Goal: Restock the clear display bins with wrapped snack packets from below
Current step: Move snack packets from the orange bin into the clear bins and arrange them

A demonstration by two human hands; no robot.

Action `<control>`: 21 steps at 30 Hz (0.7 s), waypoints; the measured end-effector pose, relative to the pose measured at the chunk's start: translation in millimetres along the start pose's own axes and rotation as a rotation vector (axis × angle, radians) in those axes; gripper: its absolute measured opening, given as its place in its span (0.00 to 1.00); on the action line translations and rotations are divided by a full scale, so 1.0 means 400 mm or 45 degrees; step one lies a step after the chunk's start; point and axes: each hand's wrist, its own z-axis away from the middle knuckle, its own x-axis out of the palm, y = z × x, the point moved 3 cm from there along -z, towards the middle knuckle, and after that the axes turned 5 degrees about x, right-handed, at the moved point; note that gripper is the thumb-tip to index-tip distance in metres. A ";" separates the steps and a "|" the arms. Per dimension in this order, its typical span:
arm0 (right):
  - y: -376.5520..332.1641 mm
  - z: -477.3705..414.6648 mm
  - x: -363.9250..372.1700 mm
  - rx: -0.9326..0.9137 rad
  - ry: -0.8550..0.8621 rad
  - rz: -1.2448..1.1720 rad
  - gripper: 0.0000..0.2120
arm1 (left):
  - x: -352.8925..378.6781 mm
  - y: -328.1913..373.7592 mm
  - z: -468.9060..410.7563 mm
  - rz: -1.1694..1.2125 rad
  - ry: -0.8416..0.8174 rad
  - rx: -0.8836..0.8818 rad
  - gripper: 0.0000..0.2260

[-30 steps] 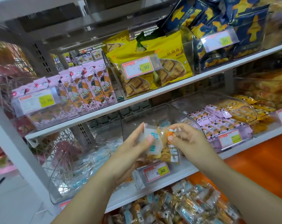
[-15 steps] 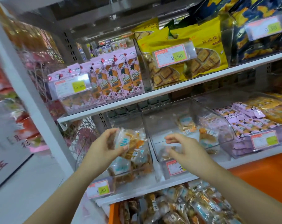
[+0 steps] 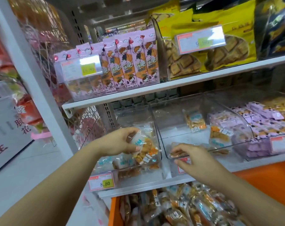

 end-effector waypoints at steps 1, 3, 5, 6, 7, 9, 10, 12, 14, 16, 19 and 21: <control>0.002 0.000 0.000 0.003 -0.009 0.002 0.13 | -0.004 -0.006 -0.009 -0.062 -0.054 -0.044 0.13; 0.006 0.002 0.001 0.003 -0.023 0.012 0.13 | -0.001 -0.019 -0.023 -0.119 -0.155 -0.112 0.13; 0.008 0.003 0.001 0.001 -0.028 0.023 0.13 | 0.009 -0.023 -0.034 -0.139 -0.206 -0.119 0.11; 0.009 0.002 0.001 -0.001 -0.025 0.022 0.12 | 0.014 -0.021 -0.038 -0.175 -0.213 -0.116 0.12; 0.009 0.001 0.001 -0.001 -0.022 0.021 0.12 | 0.019 -0.021 -0.043 -0.223 -0.208 -0.118 0.13; 0.011 -0.001 0.004 0.001 -0.019 0.038 0.12 | 0.037 -0.023 -0.057 -0.379 -0.213 -0.123 0.18; 0.012 -0.001 0.005 0.000 -0.019 0.049 0.12 | 0.051 -0.022 -0.064 -0.477 -0.228 -0.122 0.21; 0.011 -0.001 0.007 -0.008 -0.020 0.061 0.12 | 0.086 -0.021 -0.077 -0.669 -0.265 -0.131 0.25; 0.009 0.002 0.006 -0.016 -0.021 0.071 0.12 | 0.116 -0.024 -0.091 -0.775 -0.250 -0.155 0.27; 0.006 0.005 0.005 -0.018 -0.025 0.087 0.12 | 0.135 -0.030 -0.101 -0.826 -0.189 -0.155 0.26; 0.002 0.011 0.002 -0.037 -0.031 0.087 0.11 | 0.133 -0.028 -0.099 -0.743 -0.182 -0.157 0.24; -0.002 0.013 0.000 -0.045 -0.032 0.081 0.11 | 0.119 -0.019 -0.085 -0.580 -0.226 -0.185 0.23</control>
